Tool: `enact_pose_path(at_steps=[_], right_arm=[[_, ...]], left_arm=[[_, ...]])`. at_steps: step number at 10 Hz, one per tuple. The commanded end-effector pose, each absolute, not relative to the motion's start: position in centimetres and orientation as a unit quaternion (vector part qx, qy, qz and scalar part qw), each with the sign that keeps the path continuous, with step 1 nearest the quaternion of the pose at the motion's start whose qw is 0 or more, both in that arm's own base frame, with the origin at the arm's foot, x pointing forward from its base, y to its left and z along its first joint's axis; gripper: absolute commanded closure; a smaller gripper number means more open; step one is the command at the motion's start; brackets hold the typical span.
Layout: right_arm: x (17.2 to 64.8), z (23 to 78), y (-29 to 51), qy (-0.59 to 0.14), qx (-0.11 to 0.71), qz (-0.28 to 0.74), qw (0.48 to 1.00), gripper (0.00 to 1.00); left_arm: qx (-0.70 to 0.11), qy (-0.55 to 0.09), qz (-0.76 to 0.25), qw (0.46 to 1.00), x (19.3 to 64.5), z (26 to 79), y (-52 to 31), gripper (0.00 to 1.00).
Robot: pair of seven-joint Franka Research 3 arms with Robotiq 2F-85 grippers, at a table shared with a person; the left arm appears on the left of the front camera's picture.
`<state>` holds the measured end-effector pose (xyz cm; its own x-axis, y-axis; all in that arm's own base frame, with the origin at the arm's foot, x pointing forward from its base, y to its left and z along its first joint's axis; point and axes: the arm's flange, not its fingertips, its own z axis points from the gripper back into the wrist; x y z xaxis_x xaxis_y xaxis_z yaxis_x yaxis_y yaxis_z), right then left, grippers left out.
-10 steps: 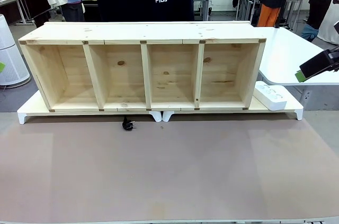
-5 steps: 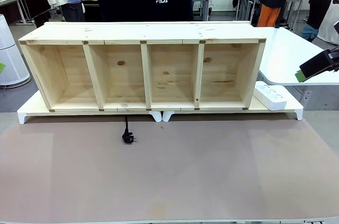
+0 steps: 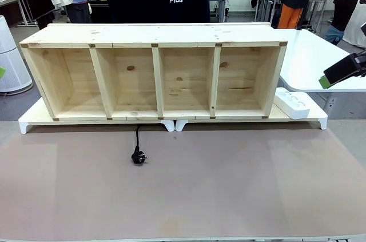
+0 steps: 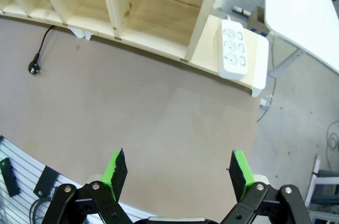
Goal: Perform cable management.
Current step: When the cord part of the Power Cable appears at the lower middle area of the table and stops, grasp the cord part of the Power Cable.
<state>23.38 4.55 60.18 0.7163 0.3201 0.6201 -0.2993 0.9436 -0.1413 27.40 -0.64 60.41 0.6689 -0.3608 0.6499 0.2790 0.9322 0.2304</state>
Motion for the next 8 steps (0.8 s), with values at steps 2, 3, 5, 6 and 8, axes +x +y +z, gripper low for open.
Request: enact_pose_path(at_steps=[2,3,5,6,8], right_arm=[[23.42,60.22,4.53,-0.340,-0.016,0.167,0.926,0.00],[23.42,60.22,4.53,-0.340,-0.016,0.167,0.926,0.00],[23.42,60.22,4.53,-0.340,-0.016,0.167,0.926,0.00],[23.42,60.22,4.53,-0.340,-0.016,0.167,0.926,0.00],[23.42,60.22,4.53,-0.340,-0.016,0.167,0.926,0.00]], left_arm=[[0.055,-0.369,-0.172,0.912,27.40,60.46,-0.72,0.00],[0.055,-0.369,-0.172,0.912,27.40,60.46,-0.72,0.00],[0.055,-0.369,-0.172,0.912,27.40,60.46,-0.72,0.00],[0.055,-0.369,-0.172,0.912,27.40,60.46,-0.72,0.00],[0.055,-0.369,-0.172,0.912,27.40,60.46,-0.72,0.00]])
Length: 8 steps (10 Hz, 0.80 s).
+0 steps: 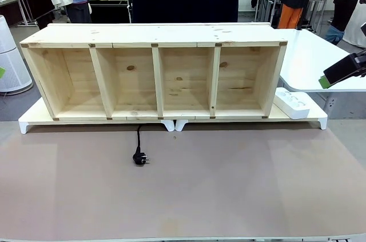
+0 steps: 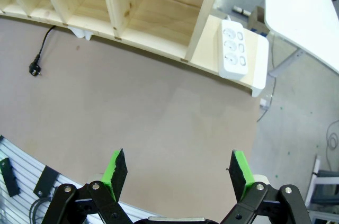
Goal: Perform cable management.
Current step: When the cord part of the Power Cable appears at the lower middle area of the table and stops, grasp the cord part of the Power Cable.
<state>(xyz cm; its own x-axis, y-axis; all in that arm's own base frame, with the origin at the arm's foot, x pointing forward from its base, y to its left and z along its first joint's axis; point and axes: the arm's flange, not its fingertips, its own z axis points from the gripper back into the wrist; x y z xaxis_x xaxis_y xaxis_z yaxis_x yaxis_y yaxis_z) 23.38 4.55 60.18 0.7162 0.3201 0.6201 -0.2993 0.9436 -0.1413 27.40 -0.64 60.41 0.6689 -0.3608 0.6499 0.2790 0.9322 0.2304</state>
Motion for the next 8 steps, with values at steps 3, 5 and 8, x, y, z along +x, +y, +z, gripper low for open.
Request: enact_pose_path(at_steps=[3,5,8], right_arm=[[23.42,60.22,4.53,-0.340,-0.016,0.167,0.926,0.00],[23.42,60.22,4.53,-0.340,-0.016,0.167,0.926,0.00],[23.42,60.22,4.53,-0.340,-0.016,0.167,0.926,0.00]], left_arm=[[0.055,-0.369,-0.172,0.912,27.40,60.46,-0.72,0.00],[0.055,-0.369,-0.172,0.912,27.40,60.46,-0.72,0.00],[0.055,-0.369,-0.172,0.912,27.40,60.46,-0.72,0.00]])
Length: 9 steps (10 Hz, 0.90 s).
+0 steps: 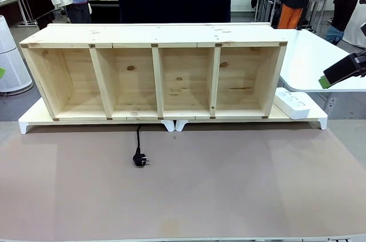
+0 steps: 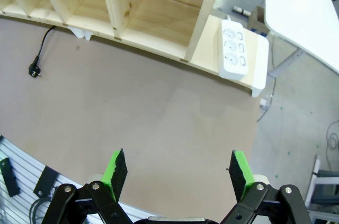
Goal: Perform cable management.
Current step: When the cord part of the Power Cable appears at the lower middle area of the table and stops, grasp the cord part of the Power Cable.
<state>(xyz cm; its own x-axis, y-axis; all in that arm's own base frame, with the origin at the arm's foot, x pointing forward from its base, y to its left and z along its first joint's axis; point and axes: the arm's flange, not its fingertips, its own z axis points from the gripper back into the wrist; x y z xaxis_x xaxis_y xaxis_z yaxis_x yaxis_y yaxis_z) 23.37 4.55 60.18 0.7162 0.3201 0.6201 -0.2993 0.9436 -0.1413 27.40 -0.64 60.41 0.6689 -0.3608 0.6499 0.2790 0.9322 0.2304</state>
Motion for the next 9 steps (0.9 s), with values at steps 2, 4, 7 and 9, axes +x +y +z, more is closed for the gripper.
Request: enact_pose_path(at_steps=[2,4,7,9], right_arm=[[23.7,60.8,6.3,-0.326,-0.021,0.190,0.926,0.00],[24.3,62.0,10.0,-0.317,-0.022,0.222,0.922,0.00],[25.2,62.7,16.5,-0.306,0.010,0.272,0.912,0.00],[26.7,62.0,20.9,-0.298,0.023,0.222,0.928,0.00]], left_arm=[[0.055,-0.369,-0.172,0.912,27.4,60.5,-0.7,0.00],[0.055,-0.369,-0.172,0.912,27.4,60.5,-0.7,0.00],[0.055,-0.369,-0.172,0.912,27.4,60.5,-0.7,0.00],[0.055,-0.369,-0.172,0.912,27.4,60.5,-0.7,0.00]])
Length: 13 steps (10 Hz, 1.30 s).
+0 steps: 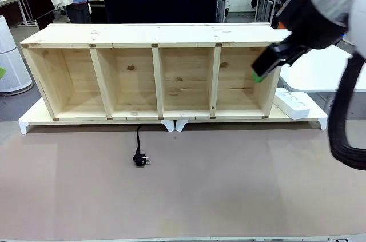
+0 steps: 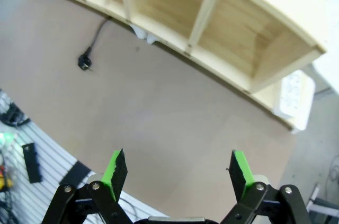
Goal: Perform cable management.
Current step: When the cord part of the Power Cable appears at the lower middle area of the table and stops, grasp the cord part of the Power Cable.
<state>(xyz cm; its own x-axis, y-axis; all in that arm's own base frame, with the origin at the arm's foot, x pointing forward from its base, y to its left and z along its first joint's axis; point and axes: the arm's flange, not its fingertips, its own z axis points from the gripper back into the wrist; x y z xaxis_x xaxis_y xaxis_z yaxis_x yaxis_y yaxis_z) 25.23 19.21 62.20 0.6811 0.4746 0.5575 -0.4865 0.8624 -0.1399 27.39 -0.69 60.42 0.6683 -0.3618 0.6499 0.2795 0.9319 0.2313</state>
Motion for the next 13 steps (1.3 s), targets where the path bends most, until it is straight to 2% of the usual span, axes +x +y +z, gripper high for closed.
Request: enact_pose_path(at_steps=[1,7,13], right_arm=[[27.5,61.2,22.9,-0.296,0.020,0.194,0.935,0.00],[30.7,56.8,35.4,-0.265,0.019,0.137,0.954,0.00],[35.3,50.0,42.7,-0.233,0.001,0.122,0.965,0.00]], left_arm=[[0.055,-0.369,-0.172,0.912,27.4,60.5,-0.7,0.00],[0.055,-0.369,-0.172,0.912,27.4,60.5,-0.7,0.00],[0.055,-0.369,-0.172,0.912,27.4,60.5,-0.7,0.00]])
